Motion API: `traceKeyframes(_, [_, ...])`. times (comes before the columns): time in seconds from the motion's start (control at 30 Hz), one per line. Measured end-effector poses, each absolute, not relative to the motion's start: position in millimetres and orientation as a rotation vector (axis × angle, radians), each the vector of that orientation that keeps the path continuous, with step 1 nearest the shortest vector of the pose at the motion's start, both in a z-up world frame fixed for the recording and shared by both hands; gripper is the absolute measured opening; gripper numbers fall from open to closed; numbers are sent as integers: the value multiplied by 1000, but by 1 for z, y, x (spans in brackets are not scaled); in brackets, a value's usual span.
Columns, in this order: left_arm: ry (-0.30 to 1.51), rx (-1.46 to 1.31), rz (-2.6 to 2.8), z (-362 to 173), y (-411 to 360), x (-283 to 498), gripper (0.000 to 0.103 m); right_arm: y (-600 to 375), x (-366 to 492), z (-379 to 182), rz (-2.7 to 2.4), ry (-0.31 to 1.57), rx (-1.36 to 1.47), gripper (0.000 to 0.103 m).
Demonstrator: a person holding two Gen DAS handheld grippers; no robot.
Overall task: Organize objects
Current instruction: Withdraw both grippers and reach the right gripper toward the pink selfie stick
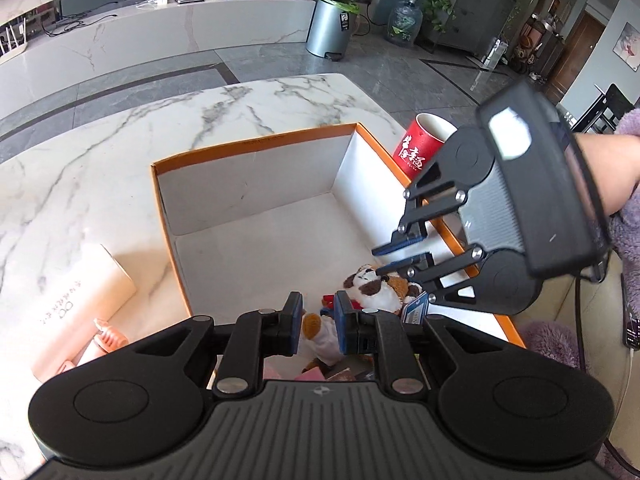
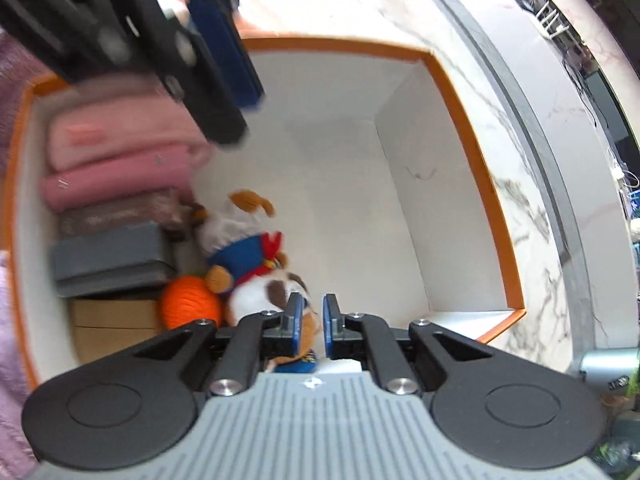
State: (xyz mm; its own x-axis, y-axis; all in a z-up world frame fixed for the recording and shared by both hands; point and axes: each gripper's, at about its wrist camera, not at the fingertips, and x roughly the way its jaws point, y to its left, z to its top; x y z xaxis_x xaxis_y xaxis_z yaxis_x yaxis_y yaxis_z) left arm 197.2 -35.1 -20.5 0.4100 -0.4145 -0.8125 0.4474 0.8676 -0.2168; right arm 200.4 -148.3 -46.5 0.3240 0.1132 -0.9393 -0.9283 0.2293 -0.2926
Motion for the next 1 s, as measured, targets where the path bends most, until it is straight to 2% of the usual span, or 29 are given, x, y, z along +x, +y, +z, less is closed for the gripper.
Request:
traceKeyframes(0.03, [1011,38,-543,-20,-34,198,19,-147,199,-51,900,975,-1107,10])
traceKeyframes(0.1, [1008,40,-545,-20,-32,197,19,-146,194,-55,930,994,-1126,1])
traceKeyframes(0.47, [974,23,-535,-11,-11,187,19,-146,183,-41,911,1001,-1157,2])
traceKeyframes(0.8, [929,62,-413,12,67,169,19,-112,172,30,958,837,-1028,4])
traceKeyframes(1.0, [920,129,-366,2,102,163,20,-61,173,44,1038,772,-942,4])
